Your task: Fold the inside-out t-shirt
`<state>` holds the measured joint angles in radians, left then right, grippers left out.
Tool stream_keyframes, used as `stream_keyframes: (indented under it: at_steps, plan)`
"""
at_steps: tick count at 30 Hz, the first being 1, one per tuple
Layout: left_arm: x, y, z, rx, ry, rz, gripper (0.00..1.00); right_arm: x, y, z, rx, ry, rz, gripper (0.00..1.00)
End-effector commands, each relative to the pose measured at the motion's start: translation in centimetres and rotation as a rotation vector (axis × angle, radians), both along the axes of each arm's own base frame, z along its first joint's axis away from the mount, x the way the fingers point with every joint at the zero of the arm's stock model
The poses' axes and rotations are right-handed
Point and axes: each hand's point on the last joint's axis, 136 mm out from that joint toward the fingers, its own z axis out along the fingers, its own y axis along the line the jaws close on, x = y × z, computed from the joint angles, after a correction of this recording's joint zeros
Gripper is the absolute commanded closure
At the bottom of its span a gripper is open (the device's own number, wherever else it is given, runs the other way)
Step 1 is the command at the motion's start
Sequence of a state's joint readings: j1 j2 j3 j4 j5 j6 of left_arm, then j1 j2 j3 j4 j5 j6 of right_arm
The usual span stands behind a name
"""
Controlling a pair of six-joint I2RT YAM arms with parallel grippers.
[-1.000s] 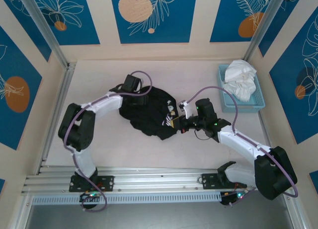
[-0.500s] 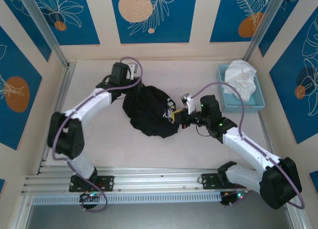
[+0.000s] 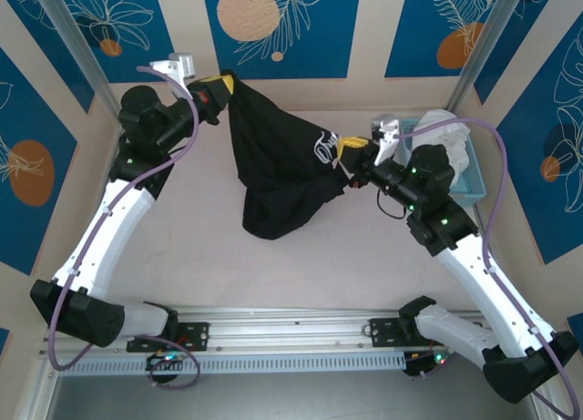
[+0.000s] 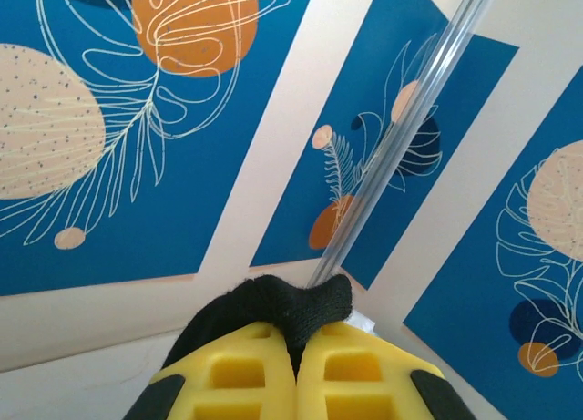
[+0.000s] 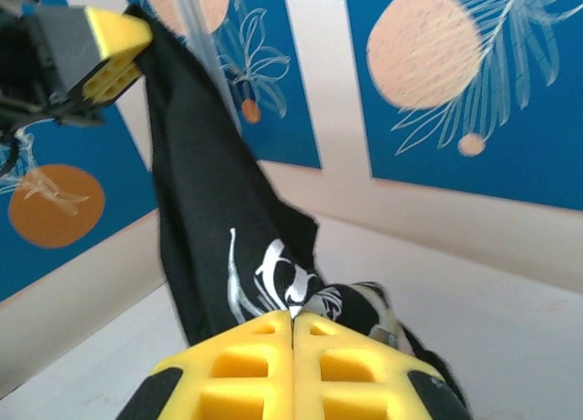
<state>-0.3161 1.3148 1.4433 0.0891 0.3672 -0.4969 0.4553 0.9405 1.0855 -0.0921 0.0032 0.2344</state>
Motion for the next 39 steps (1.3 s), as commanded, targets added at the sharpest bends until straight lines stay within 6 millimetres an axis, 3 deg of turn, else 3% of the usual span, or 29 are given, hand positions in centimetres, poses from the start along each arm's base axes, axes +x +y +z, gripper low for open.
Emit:
stream_keyframes:
  at_steps: [1,5,8,10,12,13,14,15,16,18,19,20,22,24,26,27,28,30,32,35,36,39]
  plan:
    - [-0.8,-0.3,0.4,-0.001,-0.011,-0.038,1.00,1.0,-1.5,1.3,-0.031,-0.007,-0.073,1.00]
    - [-0.1,-1.2,-1.2,0.019,0.036,-0.044,1.00,0.7,1.2,2.9,-0.011,0.000,0.119,1.00]
    - [-0.2,-3.2,-1.2,0.078,0.030,-0.048,1.00,0.5,5.2,3.4,0.022,0.047,0.289,1.00]
    - [-0.6,-4.8,-0.8,0.133,0.008,-0.058,1.00,-0.4,9.2,2.0,-0.081,0.084,0.392,1.00]
    - [-1.0,-5.1,-0.2,0.136,-0.010,-0.067,1.00,-1.1,11.4,0.1,-0.230,0.085,0.430,1.00]
    - [-1.1,-4.6,0.2,0.137,-0.025,-0.048,1.00,-1.0,11.5,-0.8,-0.292,0.080,0.414,1.00]
    - [-1.3,-4.0,0.5,0.139,-0.037,-0.024,1.00,-0.3,10.8,-1.0,-0.312,0.076,0.360,1.00]
    - [-1.5,-3.3,1.0,0.137,-0.054,0.005,1.00,1.3,8.8,-1.1,-0.294,0.084,0.247,1.00]
    - [-1.7,-2.7,1.5,0.129,-0.067,0.026,1.00,3.4,5.5,-0.5,-0.209,0.116,0.090,1.00]
    - [-2.2,-2.5,2.1,0.111,-0.087,0.026,1.00,5.5,0.3,-0.3,0.034,0.216,-0.064,1.00]
    - [-2.4,-2.8,2.2,0.098,-0.085,0.003,1.00,5.6,-0.2,-0.2,0.114,0.221,-0.069,1.00]
    - [-2.5,-3.4,2.2,0.092,-0.081,-0.023,1.00,5.2,0.7,-0.1,0.120,0.205,-0.041,1.00]
    - [-2.6,-4.6,1.9,0.098,-0.072,-0.064,1.00,2.8,6.4,-0.4,0.001,0.157,0.164,1.00]
    - [-2.8,-5.5,1.7,0.107,-0.075,-0.091,1.00,-2.0,12.5,-1.0,-0.134,0.104,0.504,1.00]
    - [-3.1,-5.7,1.8,0.108,-0.080,-0.104,1.00,-5.5,14.5,-1.5,-0.200,0.054,0.684,1.00]
    - [-3.3,-5.8,1.8,0.111,-0.086,-0.109,1.00,-5.7,14.4,-1.4,-0.195,0.028,0.682,1.00]
    - [-3.4,-5.6,1.8,0.113,-0.090,-0.106,1.00,-4.2,13.6,-1.2,-0.170,0.023,0.593,1.00]
    - [-3.5,-5.2,1.9,0.115,-0.094,-0.084,1.00,0.9,9.7,-0.9,-0.049,0.129,0.297,1.00]
    - [-3.3,-4.8,1.7,0.117,-0.089,-0.056,1.00,3.2,7.3,-1.5,-0.001,0.219,0.176,1.00]
    - [-3.2,-4.0,1.7,0.125,-0.081,-0.019,1.00,0.7,9.1,-1.1,-0.085,0.133,0.314,1.00]
    - [-3.1,-3.5,1.7,0.131,-0.076,0.006,1.00,0.4,8.8,-0.7,-0.106,0.103,0.298,1.00]
    - [-3.5,-1.6,2.6,0.126,-0.085,0.075,1.00,0.5,5.2,1.5,-0.100,0.032,0.182,1.00]
